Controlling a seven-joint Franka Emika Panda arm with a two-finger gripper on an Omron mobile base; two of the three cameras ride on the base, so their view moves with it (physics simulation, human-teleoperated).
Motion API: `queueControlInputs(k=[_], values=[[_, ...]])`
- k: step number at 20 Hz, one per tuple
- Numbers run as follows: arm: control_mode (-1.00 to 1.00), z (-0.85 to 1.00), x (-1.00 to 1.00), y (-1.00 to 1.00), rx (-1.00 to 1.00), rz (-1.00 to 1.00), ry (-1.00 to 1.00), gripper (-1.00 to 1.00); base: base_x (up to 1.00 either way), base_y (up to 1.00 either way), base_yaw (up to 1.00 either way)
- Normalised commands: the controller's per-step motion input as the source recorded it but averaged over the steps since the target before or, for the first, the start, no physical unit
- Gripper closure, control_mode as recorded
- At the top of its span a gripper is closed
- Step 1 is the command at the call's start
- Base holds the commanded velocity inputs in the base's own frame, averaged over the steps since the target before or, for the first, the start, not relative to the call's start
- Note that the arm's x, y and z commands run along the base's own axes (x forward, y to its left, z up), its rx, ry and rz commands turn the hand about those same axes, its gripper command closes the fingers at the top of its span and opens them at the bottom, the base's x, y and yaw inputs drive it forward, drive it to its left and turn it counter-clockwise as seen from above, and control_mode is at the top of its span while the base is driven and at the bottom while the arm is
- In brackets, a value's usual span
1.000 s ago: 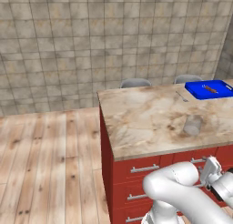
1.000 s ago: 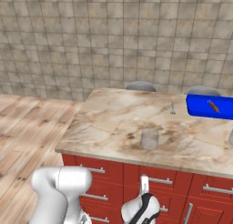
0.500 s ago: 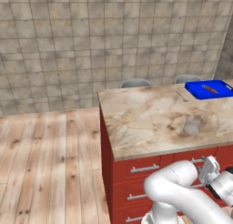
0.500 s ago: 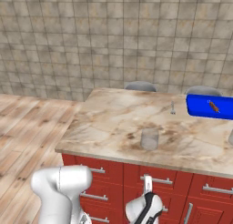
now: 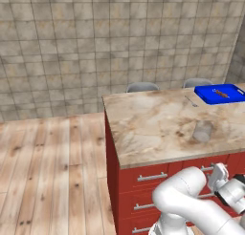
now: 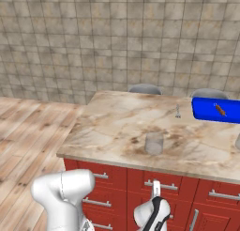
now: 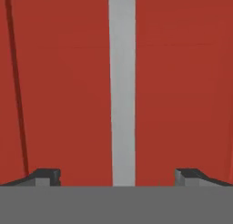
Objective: Take the tongs from the drawer on the right and place them on the dining counter next to the tray containing the kebab skewer.
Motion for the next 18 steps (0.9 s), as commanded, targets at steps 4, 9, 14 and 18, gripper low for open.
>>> queueControlInputs(k=[4, 9, 14, 18], values=[[-1.00, -0.31, 0.23, -0.06, 0.00, 0.00, 0.00, -1.00, 0.00, 0.00, 0.00], [-1.00, -0.28, 0.18, -0.12, 0.00, 0.00, 0.00, -1.00, 0.00, 0.00, 0.00], [-1.00, -0.10, 0.06, -0.03, 0.00, 0.00, 0.00, -1.00, 0.00, 0.00, 0.00], [-1.00, 0.00, 0.00, 0.00, 0.00, 0.00, 0.00, -1.00, 0.00, 0.00, 0.00]])
